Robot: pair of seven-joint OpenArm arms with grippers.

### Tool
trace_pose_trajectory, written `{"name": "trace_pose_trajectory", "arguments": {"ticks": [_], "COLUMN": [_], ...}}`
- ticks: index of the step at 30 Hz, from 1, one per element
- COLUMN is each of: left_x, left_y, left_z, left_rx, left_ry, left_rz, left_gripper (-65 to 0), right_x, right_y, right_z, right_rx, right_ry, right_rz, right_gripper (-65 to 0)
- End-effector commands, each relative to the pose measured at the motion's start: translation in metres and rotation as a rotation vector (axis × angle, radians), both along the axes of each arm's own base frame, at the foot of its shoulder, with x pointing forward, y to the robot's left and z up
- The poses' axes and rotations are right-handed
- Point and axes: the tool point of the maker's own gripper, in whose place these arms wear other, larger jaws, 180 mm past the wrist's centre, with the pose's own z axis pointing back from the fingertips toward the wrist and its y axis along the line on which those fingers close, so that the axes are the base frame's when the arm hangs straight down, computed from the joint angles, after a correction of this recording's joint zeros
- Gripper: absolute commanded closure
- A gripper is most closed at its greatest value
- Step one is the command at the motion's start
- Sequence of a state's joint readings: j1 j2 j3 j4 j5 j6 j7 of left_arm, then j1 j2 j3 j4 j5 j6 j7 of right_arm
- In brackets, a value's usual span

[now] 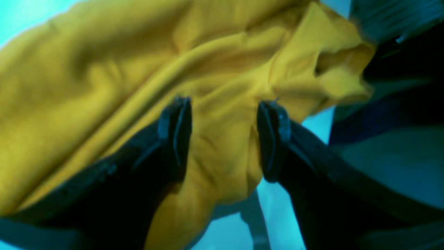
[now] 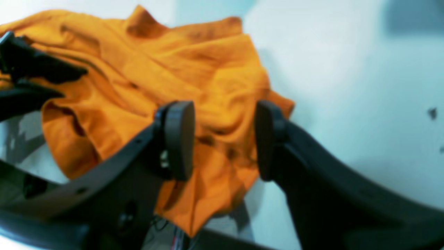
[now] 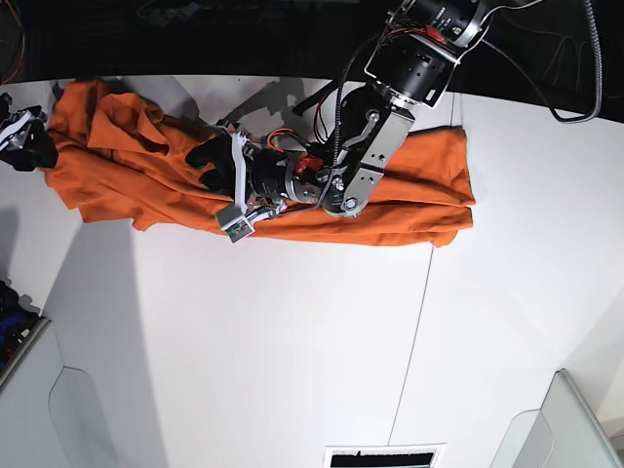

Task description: Layout the t-shirt on the table in an organized manner, then fold the t-shirt properly

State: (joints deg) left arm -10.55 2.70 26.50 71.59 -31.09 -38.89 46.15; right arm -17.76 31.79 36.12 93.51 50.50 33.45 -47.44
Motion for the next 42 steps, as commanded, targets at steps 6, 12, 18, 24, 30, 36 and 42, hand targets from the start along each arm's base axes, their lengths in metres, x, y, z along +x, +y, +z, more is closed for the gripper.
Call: {"name": "trace_pose_trajectory", "arguments": {"ticks": [6, 12, 18, 24, 30, 36, 42], "left_x": [0.013, 0.011, 0.010, 0.010, 0.008, 0.004, 0.003], "left_y": [-0.012, -0.011, -0.014, -0.014, -0.013, -0.014, -0.014], "left_z": [0.054, 0.058, 0.072, 0.076, 0.074, 0.072, 0.071], "left_rx": [-0.073, -0.096, -0.128, -0.127, -0.126, -0.129, -0.129], "left_ry": [-0.114, -0.101, -0.118, -0.130, -0.127, -0.118, -0.115], "left_rz": [-0.036, -0.032, -0.043, -0.048, -0.050, -0.053, -0.053], "left_gripper": [-32.9, -32.9, -32.9, -32.9, -32.9, -32.9, -32.9], "right_x": [0.025, 0.012, -0.028, -0.039, -0.040, -0.036, -0.013], "right_y": [-0.013, -0.022, -0.013, -0.007, 0.007, 0.042, 0.048], "right_z": [0.037, 0.034, 0.009, 0.005, -0.002, -0.029, -0.038], "right_rx": [-0.028, -0.029, 0.018, 0.055, 0.085, 0.057, 0.004], "right_ry": [-0.122, -0.082, 0.028, 0.047, 0.067, 0.129, 0.118], "right_rz": [-0.015, -0.037, -0.020, -0.010, 0.023, 0.142, 0.178], "right_gripper": [-27.9, 0.0, 0.0, 0.0, 0.0, 0.0, 0.0]}}
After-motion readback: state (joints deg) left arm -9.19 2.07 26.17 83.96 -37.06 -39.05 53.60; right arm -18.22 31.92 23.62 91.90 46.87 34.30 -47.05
